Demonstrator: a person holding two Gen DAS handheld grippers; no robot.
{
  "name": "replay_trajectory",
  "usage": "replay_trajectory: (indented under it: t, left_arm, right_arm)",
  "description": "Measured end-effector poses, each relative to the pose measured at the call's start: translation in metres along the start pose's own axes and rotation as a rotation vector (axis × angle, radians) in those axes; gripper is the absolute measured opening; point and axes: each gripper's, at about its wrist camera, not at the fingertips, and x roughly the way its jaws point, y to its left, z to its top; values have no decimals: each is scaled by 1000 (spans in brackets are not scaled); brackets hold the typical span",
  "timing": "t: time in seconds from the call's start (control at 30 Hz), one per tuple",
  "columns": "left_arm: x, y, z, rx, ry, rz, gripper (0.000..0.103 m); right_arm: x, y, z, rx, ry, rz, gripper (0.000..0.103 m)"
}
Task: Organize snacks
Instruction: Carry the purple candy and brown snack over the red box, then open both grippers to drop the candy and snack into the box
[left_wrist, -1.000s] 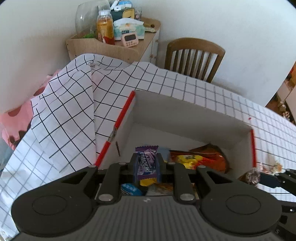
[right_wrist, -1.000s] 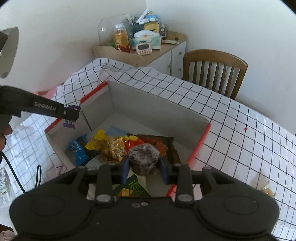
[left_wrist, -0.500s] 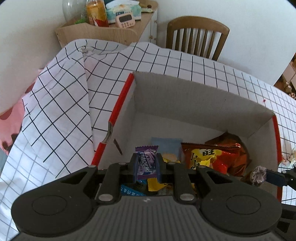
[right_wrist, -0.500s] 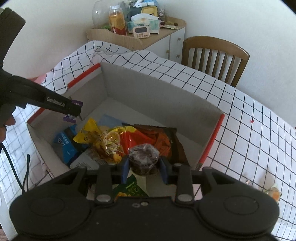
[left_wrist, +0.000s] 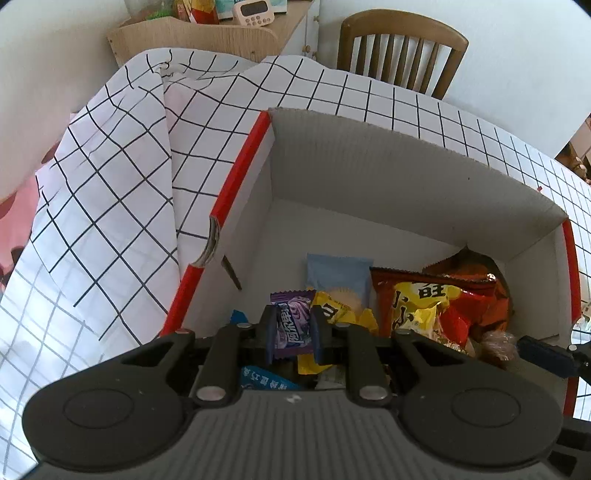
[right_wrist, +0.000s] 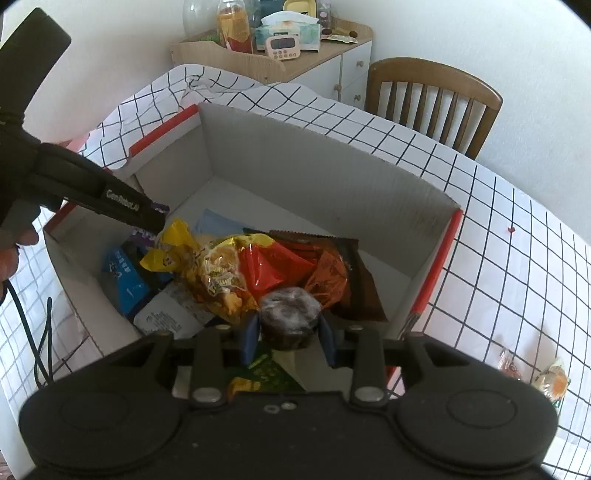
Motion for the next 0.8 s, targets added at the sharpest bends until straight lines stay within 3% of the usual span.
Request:
replay_trajectory:
  t: [0.4,0.8]
  left_arm:
    - [-16,4,-9,-30,-28,-37,26]
    - [-59,-8,-27,-45,-113,-68,26]
  right_arm:
    - [-20,-5,-3,33,-37,9,42]
    - [-60,-16,-12,57,-113,35,51]
